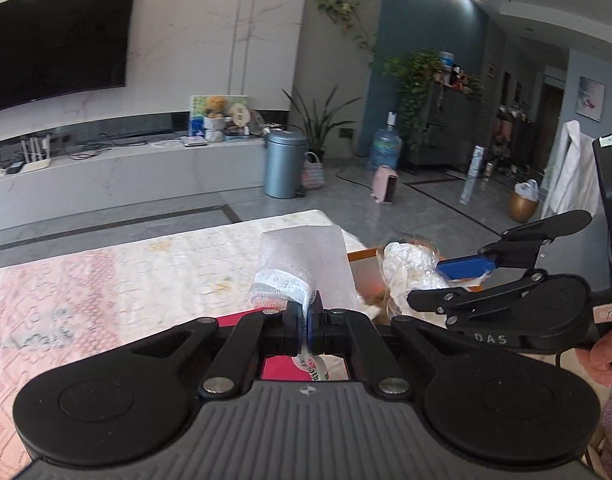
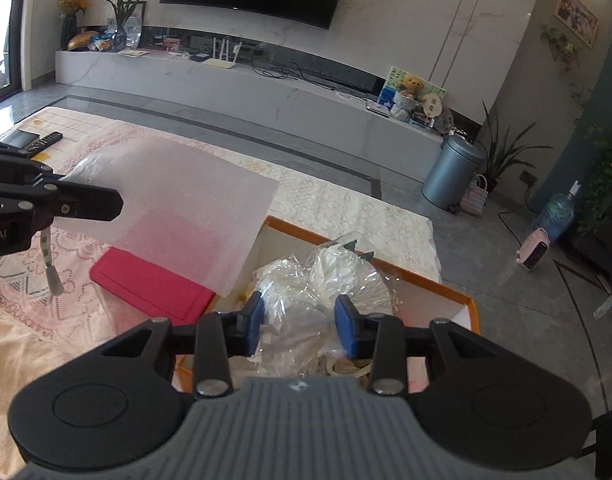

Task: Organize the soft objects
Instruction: 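Lift and carry the foam sheet with the left tool while the right tool carries the bag to the box, then open both tools to release the foam sheet and plastic bag into the box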

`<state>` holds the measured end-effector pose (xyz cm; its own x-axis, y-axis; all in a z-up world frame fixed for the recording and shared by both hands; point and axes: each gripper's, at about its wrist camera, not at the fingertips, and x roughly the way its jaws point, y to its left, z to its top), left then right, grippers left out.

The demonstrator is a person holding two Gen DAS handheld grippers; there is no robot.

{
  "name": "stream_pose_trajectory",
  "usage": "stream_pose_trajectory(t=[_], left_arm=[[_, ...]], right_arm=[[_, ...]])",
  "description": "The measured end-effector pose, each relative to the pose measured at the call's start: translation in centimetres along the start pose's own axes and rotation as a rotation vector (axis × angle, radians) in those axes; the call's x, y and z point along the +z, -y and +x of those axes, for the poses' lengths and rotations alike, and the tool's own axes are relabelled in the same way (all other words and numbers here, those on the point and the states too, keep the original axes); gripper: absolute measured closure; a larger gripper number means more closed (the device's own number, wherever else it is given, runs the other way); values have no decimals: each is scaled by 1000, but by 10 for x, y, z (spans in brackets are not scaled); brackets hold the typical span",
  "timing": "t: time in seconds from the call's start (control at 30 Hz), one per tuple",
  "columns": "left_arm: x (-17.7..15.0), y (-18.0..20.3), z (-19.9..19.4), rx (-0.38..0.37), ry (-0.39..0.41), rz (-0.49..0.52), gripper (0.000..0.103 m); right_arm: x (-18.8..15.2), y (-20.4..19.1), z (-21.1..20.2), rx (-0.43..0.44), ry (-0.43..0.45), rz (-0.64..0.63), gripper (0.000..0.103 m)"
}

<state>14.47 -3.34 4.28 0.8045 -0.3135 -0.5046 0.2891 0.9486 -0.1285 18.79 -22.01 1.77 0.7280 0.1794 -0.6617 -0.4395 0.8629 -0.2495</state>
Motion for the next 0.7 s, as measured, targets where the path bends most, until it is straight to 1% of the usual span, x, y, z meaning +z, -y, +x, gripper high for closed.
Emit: stream_pose_trajectory(t=[0.17, 0.33, 0.5, 0.7], left_arm=[[15, 19, 35, -80, -42, -6, 101], [11, 39, 74, -140, -123, 20, 101], [2, 50, 108, -149, -198, 61, 101], [-10, 57, 139, -131, -273, 97, 101]], right_arm=[[-7, 27, 8, -45, -45, 0, 65], [-17, 54, 26, -95, -119, 20, 65], [-36, 82, 49, -106, -207, 106, 65], [-56, 88, 81, -64, -286, 141, 64]])
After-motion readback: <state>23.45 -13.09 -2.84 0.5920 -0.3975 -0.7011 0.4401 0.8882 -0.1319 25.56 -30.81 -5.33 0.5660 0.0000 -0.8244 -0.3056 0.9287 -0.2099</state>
